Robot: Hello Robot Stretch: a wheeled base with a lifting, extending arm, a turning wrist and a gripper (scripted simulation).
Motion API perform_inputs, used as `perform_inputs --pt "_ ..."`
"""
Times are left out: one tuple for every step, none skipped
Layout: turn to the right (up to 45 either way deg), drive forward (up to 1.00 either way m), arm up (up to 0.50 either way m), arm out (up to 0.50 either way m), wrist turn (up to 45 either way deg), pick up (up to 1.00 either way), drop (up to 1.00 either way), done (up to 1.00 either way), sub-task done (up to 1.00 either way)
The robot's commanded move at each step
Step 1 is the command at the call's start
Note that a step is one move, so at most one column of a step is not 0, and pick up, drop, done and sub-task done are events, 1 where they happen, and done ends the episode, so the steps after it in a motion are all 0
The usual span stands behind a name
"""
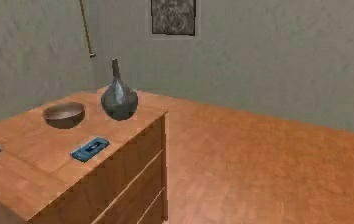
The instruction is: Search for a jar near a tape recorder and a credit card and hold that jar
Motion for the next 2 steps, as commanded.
perform_inputs --pt "-45.0 0.00 0.00 0.00 0.0 0.00 0.00 0.00 0.00" --pt "-45.0 0.00 0.00 0.00 0.0 0.00 0.00 0.00 0.00"
